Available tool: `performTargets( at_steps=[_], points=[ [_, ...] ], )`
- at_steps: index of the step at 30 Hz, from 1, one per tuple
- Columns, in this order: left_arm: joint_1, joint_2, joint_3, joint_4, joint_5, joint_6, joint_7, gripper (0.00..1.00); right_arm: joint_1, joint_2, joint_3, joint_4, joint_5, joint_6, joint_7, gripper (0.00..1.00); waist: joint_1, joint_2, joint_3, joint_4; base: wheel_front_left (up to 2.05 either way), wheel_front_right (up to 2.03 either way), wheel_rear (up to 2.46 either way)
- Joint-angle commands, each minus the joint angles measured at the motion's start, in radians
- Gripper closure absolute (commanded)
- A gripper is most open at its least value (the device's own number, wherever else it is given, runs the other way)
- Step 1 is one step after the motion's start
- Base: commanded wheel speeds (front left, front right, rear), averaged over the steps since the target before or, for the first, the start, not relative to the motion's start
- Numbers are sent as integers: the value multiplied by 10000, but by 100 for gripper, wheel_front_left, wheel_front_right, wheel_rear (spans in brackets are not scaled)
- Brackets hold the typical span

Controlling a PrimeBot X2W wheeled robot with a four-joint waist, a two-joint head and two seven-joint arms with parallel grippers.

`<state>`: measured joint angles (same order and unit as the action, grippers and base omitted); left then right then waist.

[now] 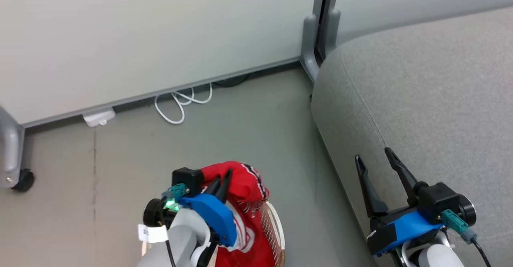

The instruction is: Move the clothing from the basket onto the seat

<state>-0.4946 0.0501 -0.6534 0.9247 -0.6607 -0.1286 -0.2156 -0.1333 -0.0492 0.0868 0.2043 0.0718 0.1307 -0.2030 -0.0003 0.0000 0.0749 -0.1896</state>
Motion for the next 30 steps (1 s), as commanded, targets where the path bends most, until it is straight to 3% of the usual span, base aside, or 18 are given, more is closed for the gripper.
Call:
performTargets(
  at_steps=[1, 17, 30],
  points=[
    [-162, 7, -121, -120, -31, -14, -26, 100, 143, -22, -28, -66, -76, 1, 25, 0, 3, 0, -354, 223, 0, 0, 0],
    [-2178, 13, -2228, -1654, -278, 149, 447, 100, 735, -22, 143, -618, -205, 1, 644, 0, 3, 0, -1011, 821, 0, 0, 0],
    [-2716, 8, -2791, -1835, -696, 344, 300, 100, 740, -22, 367, -674, -140, 1, 782, 0, 3, 0, -1062, 834, 0, 0, 0]
  ],
)
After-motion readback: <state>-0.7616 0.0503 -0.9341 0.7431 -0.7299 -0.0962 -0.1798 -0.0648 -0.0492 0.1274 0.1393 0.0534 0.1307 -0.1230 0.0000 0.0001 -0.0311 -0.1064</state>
